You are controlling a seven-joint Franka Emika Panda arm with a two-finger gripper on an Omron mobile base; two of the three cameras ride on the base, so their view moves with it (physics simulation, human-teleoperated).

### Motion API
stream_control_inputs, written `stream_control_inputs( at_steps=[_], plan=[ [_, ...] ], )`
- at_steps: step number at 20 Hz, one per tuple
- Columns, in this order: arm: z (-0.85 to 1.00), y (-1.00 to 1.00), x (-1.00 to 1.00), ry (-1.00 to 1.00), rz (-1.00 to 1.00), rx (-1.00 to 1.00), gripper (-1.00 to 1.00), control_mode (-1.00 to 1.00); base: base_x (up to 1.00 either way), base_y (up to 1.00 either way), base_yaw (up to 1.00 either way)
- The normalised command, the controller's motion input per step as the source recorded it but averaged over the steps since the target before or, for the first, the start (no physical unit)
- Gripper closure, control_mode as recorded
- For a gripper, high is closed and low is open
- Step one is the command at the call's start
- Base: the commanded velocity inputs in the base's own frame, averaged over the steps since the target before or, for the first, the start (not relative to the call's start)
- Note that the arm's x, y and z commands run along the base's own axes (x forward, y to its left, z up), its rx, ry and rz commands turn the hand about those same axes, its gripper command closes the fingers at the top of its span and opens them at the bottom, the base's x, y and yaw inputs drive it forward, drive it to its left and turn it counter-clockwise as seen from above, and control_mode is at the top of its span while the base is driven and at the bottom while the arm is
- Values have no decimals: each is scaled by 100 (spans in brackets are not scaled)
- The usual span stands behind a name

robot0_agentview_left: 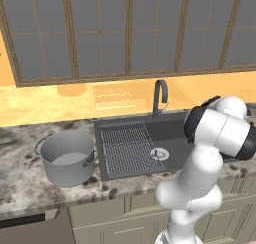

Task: Dump the squash from the pot into the sink. Then turn on the water and wash the squash. Then turn off the water and put the squash back in the pot.

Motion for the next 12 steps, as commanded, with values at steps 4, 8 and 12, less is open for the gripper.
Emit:
stream_control_inputs(
  at_steps=[4,8,12],
  plan=[
    [100,0,0,-3,0,3,100,-100,0,0,0],
    [100,0,-14,0,-2,7,100,-100,0,0,0],
    [100,8,-26,1,-5,8,100,-100,0,0,0]
  ],
)
